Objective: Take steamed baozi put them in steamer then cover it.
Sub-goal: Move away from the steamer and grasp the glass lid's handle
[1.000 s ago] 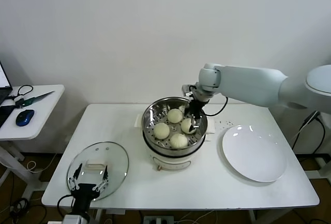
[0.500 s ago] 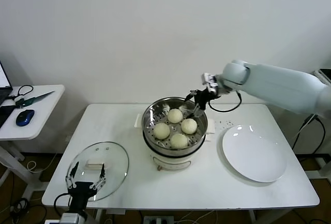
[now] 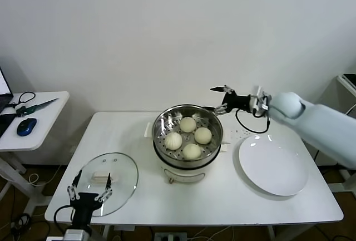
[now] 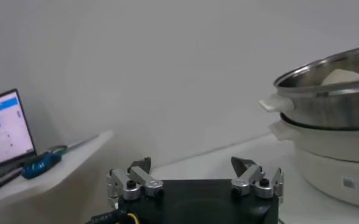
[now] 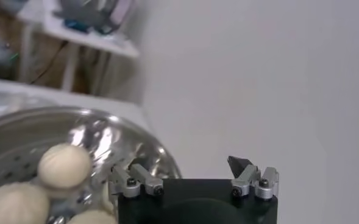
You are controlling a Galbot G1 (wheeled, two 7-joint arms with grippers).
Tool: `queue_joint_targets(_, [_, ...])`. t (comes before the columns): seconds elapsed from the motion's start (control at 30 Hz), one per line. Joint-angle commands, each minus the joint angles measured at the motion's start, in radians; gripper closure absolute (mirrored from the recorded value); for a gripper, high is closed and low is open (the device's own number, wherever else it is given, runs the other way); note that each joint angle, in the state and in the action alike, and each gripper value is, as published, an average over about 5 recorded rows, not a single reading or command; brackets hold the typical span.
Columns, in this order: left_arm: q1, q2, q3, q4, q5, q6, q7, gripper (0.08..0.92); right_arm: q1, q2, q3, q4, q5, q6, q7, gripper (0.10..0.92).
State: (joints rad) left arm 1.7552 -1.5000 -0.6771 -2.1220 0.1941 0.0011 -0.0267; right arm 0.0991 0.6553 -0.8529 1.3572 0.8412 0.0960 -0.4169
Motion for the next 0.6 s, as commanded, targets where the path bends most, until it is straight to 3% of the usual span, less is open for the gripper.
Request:
queue_joint_targets(0.03, [0.021,-0.009,-0.012,-0.052,0.147,0.022,0.044,0.177,-0.67,-0.056,0.773,0.105,-0.096,0.019,0.193,0.203])
queue_joint_targets(0.2, [0.022,-0.008,-0.029,-0.06,0.342,0.049,0.078,0.177,-0.857,-0.004,0.972,0.17,-0.154,-0.037,0.225,0.203])
queue_joint_targets(0.6, [0.022,0.013,-0.058,-0.003,1.152,0.011,0.054,0.177,-1.203,0.203,1.287,0.257,-0.233,-0.081,0.218,0.203])
